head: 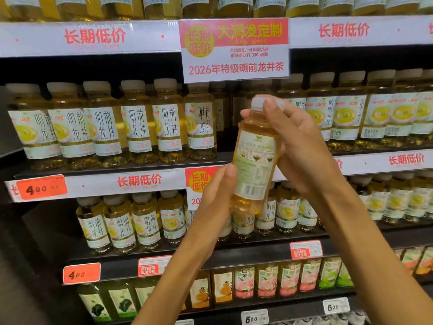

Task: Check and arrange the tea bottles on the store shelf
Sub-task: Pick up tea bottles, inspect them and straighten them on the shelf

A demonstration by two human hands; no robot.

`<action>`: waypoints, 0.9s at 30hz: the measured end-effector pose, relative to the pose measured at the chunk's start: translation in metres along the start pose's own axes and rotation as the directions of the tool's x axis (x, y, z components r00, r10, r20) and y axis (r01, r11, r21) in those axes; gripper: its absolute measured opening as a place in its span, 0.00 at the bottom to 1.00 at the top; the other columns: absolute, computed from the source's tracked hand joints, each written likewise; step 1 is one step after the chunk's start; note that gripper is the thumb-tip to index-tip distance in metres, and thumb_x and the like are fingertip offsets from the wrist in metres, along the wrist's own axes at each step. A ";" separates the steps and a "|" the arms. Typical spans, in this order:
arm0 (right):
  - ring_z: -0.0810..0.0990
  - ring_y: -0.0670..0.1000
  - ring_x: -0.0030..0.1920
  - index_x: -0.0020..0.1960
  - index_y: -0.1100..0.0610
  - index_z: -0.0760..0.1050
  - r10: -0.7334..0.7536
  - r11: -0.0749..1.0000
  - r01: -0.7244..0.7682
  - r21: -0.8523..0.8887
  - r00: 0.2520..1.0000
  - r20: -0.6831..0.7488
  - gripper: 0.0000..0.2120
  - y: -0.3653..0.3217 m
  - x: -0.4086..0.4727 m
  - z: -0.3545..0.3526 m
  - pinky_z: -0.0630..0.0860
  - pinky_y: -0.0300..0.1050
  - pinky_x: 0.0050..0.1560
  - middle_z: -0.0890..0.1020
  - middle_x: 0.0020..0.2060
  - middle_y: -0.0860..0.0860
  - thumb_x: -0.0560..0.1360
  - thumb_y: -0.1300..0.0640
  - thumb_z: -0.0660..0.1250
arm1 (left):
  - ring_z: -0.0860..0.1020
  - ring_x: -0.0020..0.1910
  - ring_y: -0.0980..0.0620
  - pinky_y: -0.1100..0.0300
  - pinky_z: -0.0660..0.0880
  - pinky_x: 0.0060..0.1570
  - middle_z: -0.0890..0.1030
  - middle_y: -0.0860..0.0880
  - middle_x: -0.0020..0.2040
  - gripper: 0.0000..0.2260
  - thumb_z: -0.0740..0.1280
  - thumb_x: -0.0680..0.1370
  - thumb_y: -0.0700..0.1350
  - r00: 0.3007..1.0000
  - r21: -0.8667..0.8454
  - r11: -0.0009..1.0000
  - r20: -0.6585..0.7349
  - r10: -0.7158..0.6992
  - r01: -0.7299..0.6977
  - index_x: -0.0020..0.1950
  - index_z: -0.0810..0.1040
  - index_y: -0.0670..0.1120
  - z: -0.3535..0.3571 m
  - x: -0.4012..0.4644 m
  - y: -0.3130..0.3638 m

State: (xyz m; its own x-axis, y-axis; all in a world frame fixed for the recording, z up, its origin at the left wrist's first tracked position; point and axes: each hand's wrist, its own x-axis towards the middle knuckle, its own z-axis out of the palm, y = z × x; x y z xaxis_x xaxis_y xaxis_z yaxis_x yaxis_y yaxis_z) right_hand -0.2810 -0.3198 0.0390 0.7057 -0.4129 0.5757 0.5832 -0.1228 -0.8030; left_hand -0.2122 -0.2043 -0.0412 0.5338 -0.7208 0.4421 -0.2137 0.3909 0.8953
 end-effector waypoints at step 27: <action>0.84 0.42 0.37 0.51 0.49 0.72 -0.013 0.987 -0.027 -0.157 0.970 -0.244 0.03 0.011 0.038 0.007 0.79 0.35 0.34 0.82 0.37 0.45 0.80 0.51 0.62 | 0.72 0.63 0.54 0.49 0.73 0.61 0.77 0.54 0.62 0.30 0.66 0.73 0.62 0.926 0.667 0.745 -0.273 0.262 -0.015 0.72 0.64 0.54 0.001 0.038 -0.010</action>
State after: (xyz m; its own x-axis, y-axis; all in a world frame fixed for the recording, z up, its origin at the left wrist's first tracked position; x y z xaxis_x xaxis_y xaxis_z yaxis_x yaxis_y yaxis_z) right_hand -0.2449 -0.3302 0.0535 0.5789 -0.6189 0.5309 0.4936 -0.2523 -0.8323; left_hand -0.1908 -0.2361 -0.0334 0.6613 -0.4085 0.6291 -0.7125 -0.0798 0.6972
